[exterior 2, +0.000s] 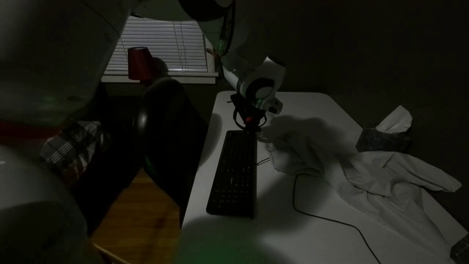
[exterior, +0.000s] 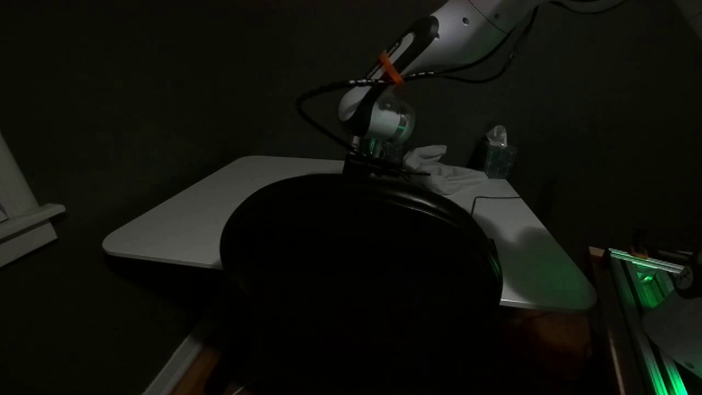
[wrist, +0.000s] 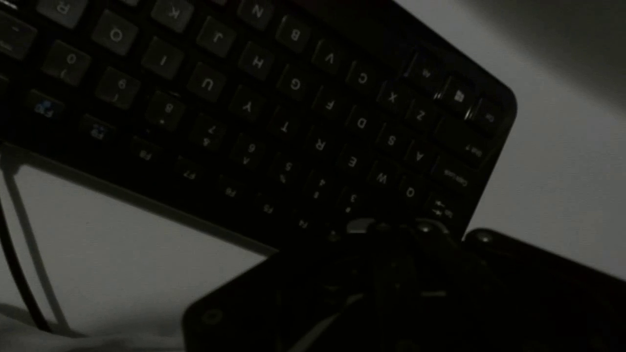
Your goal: Press the button on the keyboard
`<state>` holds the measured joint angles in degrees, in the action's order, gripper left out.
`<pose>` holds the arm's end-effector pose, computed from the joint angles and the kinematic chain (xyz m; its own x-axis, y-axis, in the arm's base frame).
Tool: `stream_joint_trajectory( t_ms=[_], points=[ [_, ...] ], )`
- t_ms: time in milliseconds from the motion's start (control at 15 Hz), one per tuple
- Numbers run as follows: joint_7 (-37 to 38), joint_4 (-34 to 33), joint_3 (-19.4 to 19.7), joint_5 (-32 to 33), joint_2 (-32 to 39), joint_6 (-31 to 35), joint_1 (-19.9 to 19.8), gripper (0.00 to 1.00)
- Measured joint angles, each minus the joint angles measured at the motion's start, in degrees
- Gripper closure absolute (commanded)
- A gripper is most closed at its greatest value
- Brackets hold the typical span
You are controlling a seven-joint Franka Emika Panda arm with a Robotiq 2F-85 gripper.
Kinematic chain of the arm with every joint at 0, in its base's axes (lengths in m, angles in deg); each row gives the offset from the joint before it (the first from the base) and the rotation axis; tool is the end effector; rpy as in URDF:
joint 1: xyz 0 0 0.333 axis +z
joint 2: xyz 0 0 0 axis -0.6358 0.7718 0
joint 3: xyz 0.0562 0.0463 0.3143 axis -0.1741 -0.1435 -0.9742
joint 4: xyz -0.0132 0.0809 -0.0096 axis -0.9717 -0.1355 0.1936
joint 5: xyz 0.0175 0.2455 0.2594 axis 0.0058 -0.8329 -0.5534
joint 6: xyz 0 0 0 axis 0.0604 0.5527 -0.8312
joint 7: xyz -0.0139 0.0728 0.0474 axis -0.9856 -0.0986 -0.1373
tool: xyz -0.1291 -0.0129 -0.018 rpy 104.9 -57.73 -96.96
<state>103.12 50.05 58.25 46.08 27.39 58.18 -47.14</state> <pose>0.6472 -0.0697 0.1853 0.7470 -0.6520 -0.1301 -0.6587 -0.6991 -0.2784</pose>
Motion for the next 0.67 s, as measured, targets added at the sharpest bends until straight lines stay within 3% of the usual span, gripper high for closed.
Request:
stream_joint_trajectory(
  t_ms=[667],
  points=[
    [0.62,-0.31,-0.02,0.00,1.29,0.00,-0.22,1.00]
  ],
)
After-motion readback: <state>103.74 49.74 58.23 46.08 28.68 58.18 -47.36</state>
